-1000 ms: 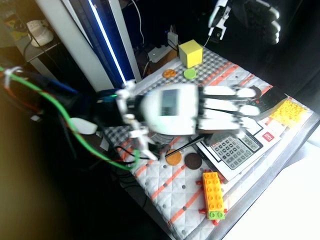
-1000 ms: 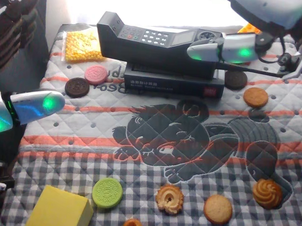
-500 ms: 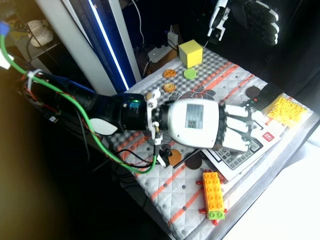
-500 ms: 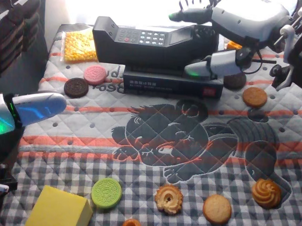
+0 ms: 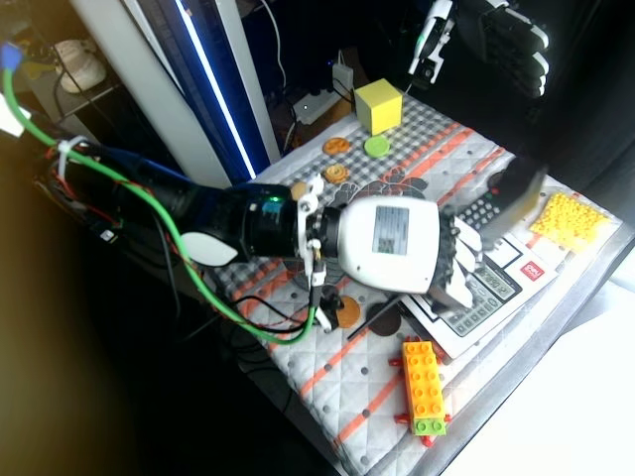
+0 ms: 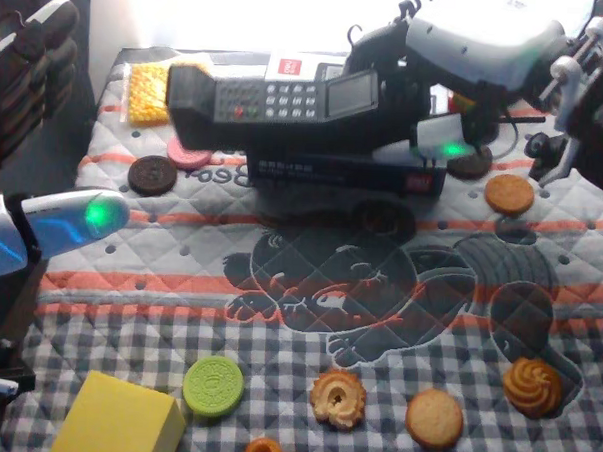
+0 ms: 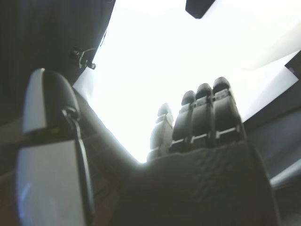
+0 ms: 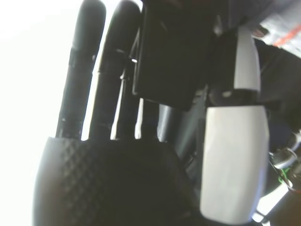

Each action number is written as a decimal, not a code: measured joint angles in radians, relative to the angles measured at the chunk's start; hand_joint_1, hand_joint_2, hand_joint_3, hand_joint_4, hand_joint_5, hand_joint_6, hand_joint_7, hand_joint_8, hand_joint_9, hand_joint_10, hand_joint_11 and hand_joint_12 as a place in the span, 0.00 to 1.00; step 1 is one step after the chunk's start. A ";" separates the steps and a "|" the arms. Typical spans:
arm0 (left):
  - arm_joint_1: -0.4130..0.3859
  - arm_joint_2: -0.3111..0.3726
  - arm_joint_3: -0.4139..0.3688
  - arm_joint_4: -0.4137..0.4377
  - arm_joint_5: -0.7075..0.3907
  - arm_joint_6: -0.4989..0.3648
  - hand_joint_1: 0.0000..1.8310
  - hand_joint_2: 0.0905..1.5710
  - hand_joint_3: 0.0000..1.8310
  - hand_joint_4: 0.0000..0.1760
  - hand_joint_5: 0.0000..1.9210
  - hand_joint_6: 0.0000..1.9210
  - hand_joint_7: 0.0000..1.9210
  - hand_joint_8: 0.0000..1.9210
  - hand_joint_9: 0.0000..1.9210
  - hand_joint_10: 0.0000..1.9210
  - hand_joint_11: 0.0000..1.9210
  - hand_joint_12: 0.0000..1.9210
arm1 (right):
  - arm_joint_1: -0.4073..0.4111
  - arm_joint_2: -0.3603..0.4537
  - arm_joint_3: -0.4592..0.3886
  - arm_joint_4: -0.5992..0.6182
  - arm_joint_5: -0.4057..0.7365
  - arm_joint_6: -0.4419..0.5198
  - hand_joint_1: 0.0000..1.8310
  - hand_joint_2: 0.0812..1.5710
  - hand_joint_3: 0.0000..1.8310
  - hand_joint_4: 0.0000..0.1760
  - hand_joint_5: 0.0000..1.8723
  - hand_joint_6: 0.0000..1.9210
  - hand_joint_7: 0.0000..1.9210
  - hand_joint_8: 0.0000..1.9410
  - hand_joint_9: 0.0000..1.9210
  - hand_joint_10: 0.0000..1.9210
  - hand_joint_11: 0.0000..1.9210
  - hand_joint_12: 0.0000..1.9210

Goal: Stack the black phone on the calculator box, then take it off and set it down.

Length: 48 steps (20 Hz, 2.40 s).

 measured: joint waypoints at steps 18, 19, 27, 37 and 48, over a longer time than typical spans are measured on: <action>0.101 0.027 -0.019 -0.058 -0.115 -0.089 0.47 0.53 0.00 0.55 0.00 0.00 0.00 0.00 0.00 0.00 0.00 0.00 | -0.379 0.328 -0.294 0.017 0.458 0.092 0.71 0.63 0.00 0.00 0.58 0.37 0.74 0.13 0.68 0.21 0.51 0.47; 0.101 0.027 -0.019 -0.053 -0.116 -0.094 0.47 0.53 0.00 0.56 0.00 0.00 0.00 0.00 0.00 0.00 0.00 0.00 | -0.398 0.328 -0.294 0.020 0.452 0.094 0.70 0.64 0.00 0.00 0.57 0.39 0.72 0.18 0.72 0.12 0.50 0.48; 0.103 0.027 -0.019 -0.063 -0.118 -0.103 0.48 0.54 0.00 0.66 0.00 0.00 0.00 0.00 0.00 0.00 0.00 0.00 | -0.491 0.320 -0.265 0.076 0.393 0.117 0.70 0.65 0.00 0.00 0.55 0.38 0.64 0.37 0.76 0.02 0.53 0.53; 0.112 0.026 -0.019 -0.069 -0.119 -0.113 0.47 0.54 0.00 0.52 0.00 0.00 0.00 0.00 0.00 0.00 0.00 0.00 | -0.491 0.311 -0.257 0.070 0.344 0.125 0.37 0.62 0.00 0.67 0.08 0.00 0.16 0.00 0.17 0.00 0.13 0.05; 0.120 0.035 -0.017 -0.038 -0.208 -0.180 0.21 0.71 0.00 0.47 0.01 0.00 0.03 0.00 0.02 0.00 0.00 0.02 | -0.556 0.351 -0.315 0.097 0.610 0.189 0.34 0.64 0.01 0.51 0.05 0.00 0.12 0.00 0.12 0.00 0.12 0.02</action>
